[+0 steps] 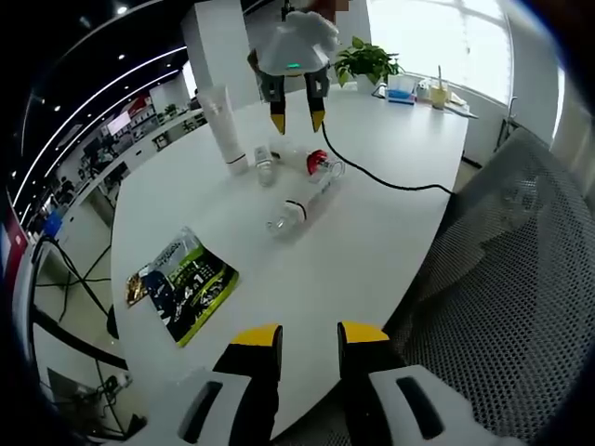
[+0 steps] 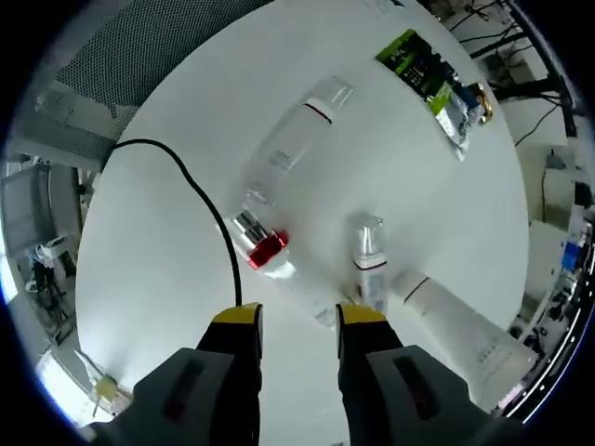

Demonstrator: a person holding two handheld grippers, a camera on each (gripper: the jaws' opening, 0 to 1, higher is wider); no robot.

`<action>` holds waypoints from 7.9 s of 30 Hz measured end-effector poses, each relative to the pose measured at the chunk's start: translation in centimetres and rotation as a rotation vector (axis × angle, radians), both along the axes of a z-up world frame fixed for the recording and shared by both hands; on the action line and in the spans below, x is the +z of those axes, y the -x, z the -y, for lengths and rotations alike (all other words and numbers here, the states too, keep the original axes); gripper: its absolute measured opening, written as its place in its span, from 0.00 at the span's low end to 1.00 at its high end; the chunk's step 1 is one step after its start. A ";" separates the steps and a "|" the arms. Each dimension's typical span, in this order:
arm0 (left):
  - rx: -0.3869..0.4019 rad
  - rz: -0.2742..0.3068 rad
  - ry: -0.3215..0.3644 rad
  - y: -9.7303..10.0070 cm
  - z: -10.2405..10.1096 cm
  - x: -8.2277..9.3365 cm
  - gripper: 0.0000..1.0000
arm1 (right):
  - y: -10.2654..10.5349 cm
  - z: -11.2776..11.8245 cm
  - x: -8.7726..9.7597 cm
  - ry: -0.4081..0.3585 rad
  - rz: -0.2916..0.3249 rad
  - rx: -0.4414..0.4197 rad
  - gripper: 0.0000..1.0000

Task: Arrange the skincare products in the storage area until every visible bottle or jar stands upright without overlapping.

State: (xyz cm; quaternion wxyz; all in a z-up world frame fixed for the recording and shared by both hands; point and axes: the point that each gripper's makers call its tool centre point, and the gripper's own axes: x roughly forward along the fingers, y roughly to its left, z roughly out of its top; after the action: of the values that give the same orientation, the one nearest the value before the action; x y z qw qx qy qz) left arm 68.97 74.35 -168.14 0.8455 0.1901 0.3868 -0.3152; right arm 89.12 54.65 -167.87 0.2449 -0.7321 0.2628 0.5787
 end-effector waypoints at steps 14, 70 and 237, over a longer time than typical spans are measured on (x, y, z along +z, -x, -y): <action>0.001 -0.012 -0.002 0.1 0.0 -0.3 0.23 | 1.0 0.3 -3.6 0.154 -0.054 0.330 0.31; 0.047 -0.085 -0.047 0.6 -1.2 -1.5 0.20 | -0.9 -0.3 -0.6 -0.564 -0.017 -0.669 0.24; -0.116 0.332 0.411 -5.3 14.0 20.8 0.39 | 16.7 -9.8 29.0 -1.908 -0.534 -1.196 0.24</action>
State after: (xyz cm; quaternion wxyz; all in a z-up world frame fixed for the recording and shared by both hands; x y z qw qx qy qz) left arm 74.28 60.33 -147.35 0.8988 0.0853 0.1592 -0.3995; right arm 72.44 64.49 -138.85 0.8696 0.1372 0.0671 0.4696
